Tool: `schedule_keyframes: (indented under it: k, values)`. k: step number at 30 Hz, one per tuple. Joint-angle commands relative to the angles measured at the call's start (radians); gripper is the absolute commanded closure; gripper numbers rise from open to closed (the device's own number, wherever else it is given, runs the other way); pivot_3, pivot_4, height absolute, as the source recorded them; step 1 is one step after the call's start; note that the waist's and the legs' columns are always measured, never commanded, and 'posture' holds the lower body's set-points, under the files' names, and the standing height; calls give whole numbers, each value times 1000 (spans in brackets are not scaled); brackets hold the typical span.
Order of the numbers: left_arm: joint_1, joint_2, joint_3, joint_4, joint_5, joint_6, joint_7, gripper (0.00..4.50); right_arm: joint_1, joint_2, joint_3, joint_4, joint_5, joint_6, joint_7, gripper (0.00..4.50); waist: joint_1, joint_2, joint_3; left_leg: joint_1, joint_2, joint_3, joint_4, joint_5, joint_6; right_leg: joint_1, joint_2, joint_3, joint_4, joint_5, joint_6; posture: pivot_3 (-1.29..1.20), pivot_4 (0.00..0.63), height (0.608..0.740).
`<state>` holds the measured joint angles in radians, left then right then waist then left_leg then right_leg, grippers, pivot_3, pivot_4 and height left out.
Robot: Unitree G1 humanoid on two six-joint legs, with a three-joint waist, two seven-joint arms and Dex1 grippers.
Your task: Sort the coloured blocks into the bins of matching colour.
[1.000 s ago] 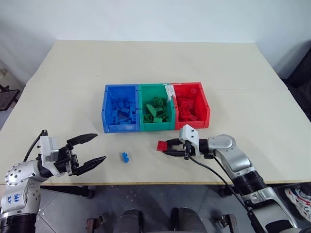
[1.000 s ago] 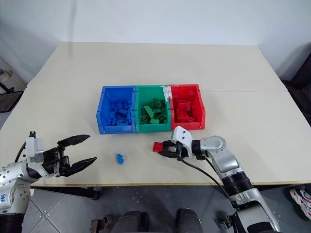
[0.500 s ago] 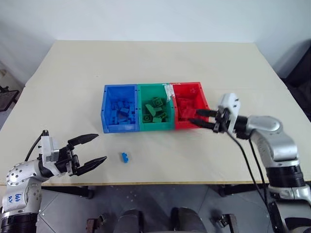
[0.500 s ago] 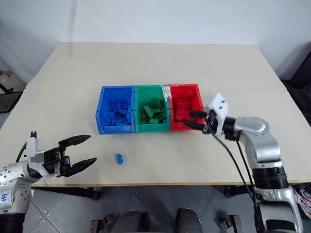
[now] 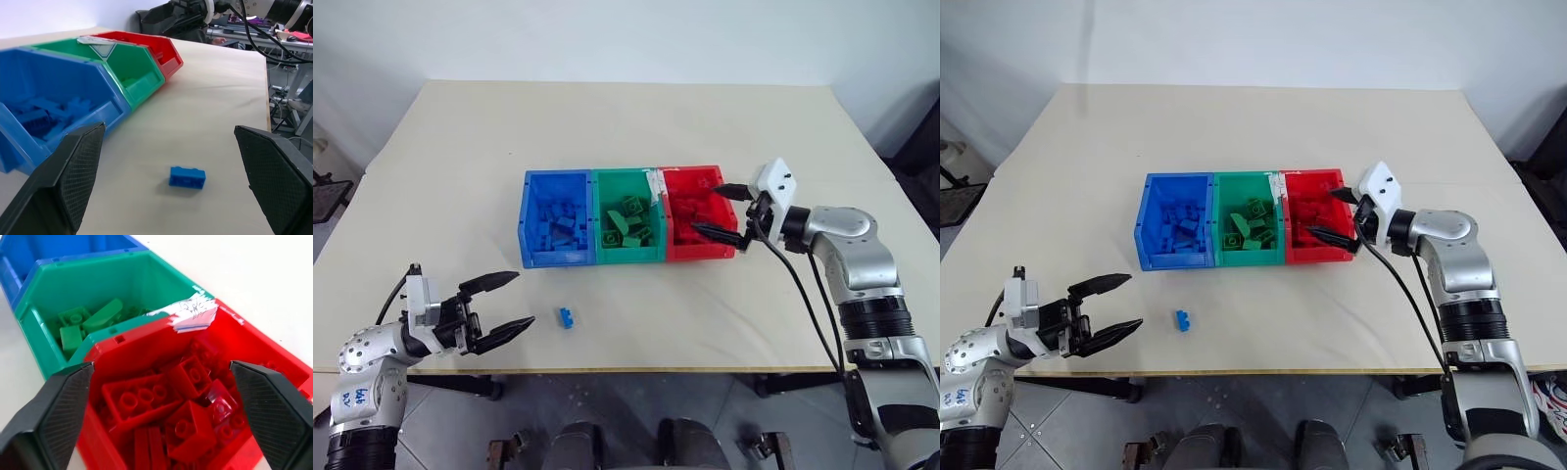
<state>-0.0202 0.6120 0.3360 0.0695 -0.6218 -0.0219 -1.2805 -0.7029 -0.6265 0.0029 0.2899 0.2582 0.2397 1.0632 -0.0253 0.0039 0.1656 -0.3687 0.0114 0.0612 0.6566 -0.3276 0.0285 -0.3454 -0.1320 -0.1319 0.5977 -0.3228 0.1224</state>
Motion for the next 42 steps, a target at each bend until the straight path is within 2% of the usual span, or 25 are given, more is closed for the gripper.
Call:
schedule_keyframes:
  k: [1,11,16,24,27,34,42]
  values:
    - [20,1,21,-47,-17,-9,9,0,61,-53,-39,-112,82,-10,117,11,0,0,0,0,0,0,0,0,0,1,0,0,-1,0,0,0,150,740]
    - [113,8,83,-111,-16,-13,65,0,200,-210,-35,-35,111,-117,429,11,-1,0,0,1,1,1,0,0,0,3,-1,0,-5,0,0,0,150,740]
    - [224,0,123,-201,-1,-11,123,0,194,-257,-26,34,100,-157,492,11,-1,1,0,1,1,1,0,0,0,4,-2,0,-7,0,0,0,150,740]
    - [473,-24,179,-400,-1,24,211,0,108,-240,1,116,105,-172,543,11,-1,2,1,1,3,1,0,-1,0,4,-2,1,-9,0,0,0,150,740]
    - [491,-2,123,-451,63,78,272,0,67,-223,23,157,89,-187,540,11,5,3,2,1,2,1,2,-2,1,5,-3,2,-10,0,0,0,150,740]
    - [372,-17,-90,-555,261,191,500,0,35,-211,45,185,84,-198,535,11,20,4,2,0,2,1,2,-2,1,5,-3,2,-10,0,0,0,150,740]
    - [212,-60,-265,-497,397,295,641,0,57,-235,32,149,96,-177,530,11,24,4,2,0,2,2,3,-2,1,5,-1,1,-8,0,0,0,150,740]
